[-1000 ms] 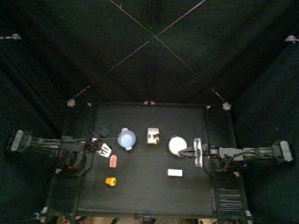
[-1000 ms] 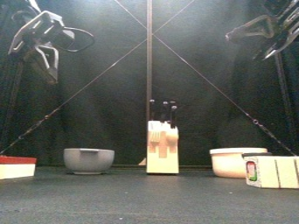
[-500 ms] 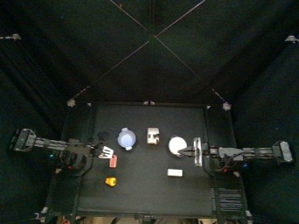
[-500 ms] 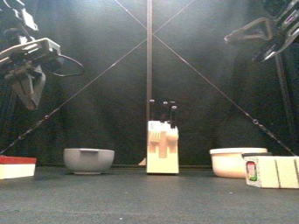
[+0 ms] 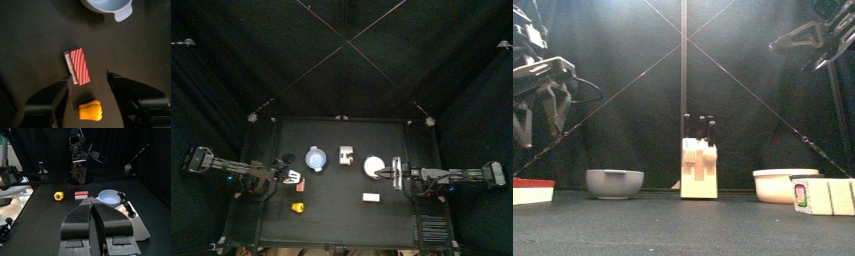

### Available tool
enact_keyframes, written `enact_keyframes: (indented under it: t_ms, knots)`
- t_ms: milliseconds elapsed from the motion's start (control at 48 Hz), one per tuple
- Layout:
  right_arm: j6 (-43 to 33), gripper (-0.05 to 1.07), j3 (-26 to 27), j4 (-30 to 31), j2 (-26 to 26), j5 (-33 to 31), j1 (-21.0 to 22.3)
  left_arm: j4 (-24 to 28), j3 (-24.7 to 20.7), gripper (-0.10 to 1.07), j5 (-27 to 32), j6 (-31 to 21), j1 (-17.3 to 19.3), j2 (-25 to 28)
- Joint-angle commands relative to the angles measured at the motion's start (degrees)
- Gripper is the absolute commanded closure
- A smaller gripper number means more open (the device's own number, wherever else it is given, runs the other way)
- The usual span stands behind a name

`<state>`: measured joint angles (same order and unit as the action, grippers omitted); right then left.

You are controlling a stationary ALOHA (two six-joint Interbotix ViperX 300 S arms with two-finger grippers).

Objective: Grab salmon sushi

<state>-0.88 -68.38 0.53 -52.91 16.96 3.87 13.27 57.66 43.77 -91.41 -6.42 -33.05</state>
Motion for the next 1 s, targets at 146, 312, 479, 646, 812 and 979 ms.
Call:
enact_keyframes:
  t_ms: [146,312,479,646,812,979]
  knots:
    - [0.0,1.01,0.6,0.1,0.5,0.4,0.2,-0.2,-0.9,-0.04,-0.6,-0.1,-0.2,3.5]
    - [0.0,1.0,0.5,0.1,0.5,0.4,0.3,0.0,-2.1,-0.04,-0.9,-0.1,-0.4,8.3]
    - [-0.1,1.01,0.4,0.1,0.5,0.3,0.4,-0.1,-3.6,-0.04,-2.5,-0.3,-0.4,12.1]
    - [0.0,1.01,0.4,0.1,0.5,0.2,0.4,-0.1,-4.0,-0.04,-4.4,-0.2,-0.4,15.5]
    - [0.0,1.01,0.3,0.2,0.5,0.2,0.4,-0.9,-4.0,-0.04,-4.6,-0.3,-0.4,17.8]
    - [0.0,1.0,0.3,0.2,0.5,0.2,0.4,-1.1,-3.9,-0.03,-4.8,-0.4,-0.4,19.6]
